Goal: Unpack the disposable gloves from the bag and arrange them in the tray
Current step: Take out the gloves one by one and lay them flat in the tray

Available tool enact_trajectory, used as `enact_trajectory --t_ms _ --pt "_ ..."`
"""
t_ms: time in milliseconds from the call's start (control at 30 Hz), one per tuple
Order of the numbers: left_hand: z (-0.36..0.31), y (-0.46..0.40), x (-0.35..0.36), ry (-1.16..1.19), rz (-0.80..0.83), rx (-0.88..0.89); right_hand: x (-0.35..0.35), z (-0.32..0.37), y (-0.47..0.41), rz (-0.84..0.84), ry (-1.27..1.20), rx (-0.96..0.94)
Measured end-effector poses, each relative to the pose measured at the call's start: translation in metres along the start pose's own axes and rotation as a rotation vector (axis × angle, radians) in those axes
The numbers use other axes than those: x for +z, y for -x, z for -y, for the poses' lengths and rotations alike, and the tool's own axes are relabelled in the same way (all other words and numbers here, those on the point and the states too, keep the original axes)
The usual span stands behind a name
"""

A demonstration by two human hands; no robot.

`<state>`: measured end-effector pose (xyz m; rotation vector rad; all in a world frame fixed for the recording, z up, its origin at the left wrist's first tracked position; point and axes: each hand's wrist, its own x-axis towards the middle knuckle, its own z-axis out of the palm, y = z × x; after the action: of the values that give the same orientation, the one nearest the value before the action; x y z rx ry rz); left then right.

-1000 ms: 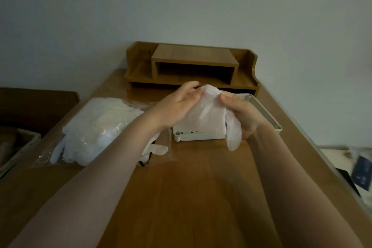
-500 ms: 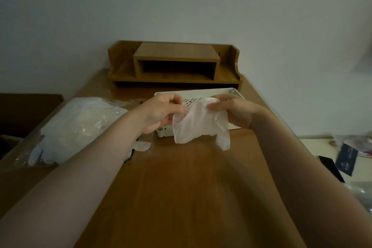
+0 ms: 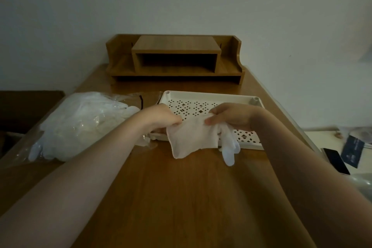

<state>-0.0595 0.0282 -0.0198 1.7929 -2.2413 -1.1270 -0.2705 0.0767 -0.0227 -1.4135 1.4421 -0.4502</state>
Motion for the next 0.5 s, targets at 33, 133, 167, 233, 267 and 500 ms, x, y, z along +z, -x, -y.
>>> enact_trajectory --t_ms 33,133,167,233,267,500 --pt "-0.002 0.002 -0.002 -0.018 0.027 0.011 -0.002 0.000 0.002 0.009 -0.044 -0.021" --pt "-0.006 0.002 -0.001 -0.093 0.126 0.113 -0.011 -0.003 0.009 0.128 -0.226 -0.068" --pt "-0.006 0.001 0.000 -0.005 0.162 0.144 -0.015 -0.006 0.013 0.180 -0.281 -0.090" --pt "-0.008 -0.003 0.003 0.400 0.195 0.193 -0.021 -0.011 0.021 0.243 -0.365 -0.132" --pt "-0.010 -0.004 0.003 0.653 0.194 0.200 -0.025 -0.014 0.024 0.256 -0.413 -0.153" --pt "-0.035 -0.010 0.015 0.923 0.092 0.134 -0.052 -0.024 0.025 0.210 -0.665 -0.063"
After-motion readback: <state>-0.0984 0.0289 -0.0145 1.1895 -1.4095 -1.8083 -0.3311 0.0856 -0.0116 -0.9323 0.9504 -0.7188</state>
